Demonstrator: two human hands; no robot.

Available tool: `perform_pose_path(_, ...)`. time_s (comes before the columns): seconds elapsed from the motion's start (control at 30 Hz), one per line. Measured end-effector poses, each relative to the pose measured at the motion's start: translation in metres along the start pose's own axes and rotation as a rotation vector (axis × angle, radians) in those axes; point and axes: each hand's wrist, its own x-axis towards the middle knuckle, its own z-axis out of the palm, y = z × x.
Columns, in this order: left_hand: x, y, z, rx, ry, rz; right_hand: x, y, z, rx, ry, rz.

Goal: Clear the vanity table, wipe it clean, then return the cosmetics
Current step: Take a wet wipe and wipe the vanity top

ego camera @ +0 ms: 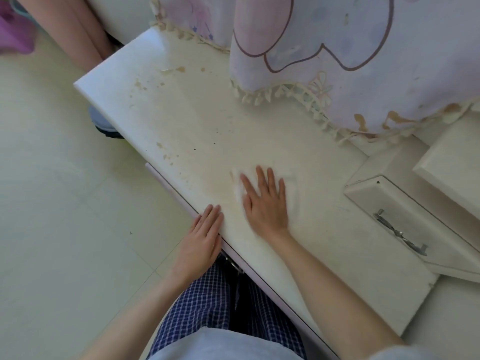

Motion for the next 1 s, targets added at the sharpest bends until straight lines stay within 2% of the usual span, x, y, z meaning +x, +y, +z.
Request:
perform_pose_path(0.1, 0.0, 0.001, 0.0, -0.012, 0.007, -0.015, 0.032, 0.009, -0.005, -0.038, -0.006, -0.057)
perform_pose_path(0.23, -0.002, -0.007, -0.004, -0.032, 0.04, -0.076, 0.015, 0.008, -0.001, -0.055, 0.038, -0.136)
perform_pose_path(0.33, -0.003, -0.028, -0.014, -0.028, 0.071, -0.151, -0.012, -0.014, 0.005, -0.051, 0.026, -0.214)
perform_pose_path(0.47, 0.006, -0.068, -0.031, -0.022, 0.08, -0.213, 0.0, -0.061, 0.014, -0.045, -0.018, -0.25)
perform_pose_path(0.7, 0.046, -0.16, -0.067, -0.012, 0.032, -0.218, 0.099, -0.156, 0.025, -0.018, -0.073, -0.195)
perform_pose_path(0.83, 0.078, -0.216, -0.089, 0.013, 0.002, -0.181, 0.158, -0.142, 0.017, -0.029, -0.019, -0.08)
perform_pose_path(1.0, 0.09, -0.246, -0.096, 0.037, 0.006, -0.043, 0.133, -0.13, 0.018, -0.039, 0.051, 0.11)
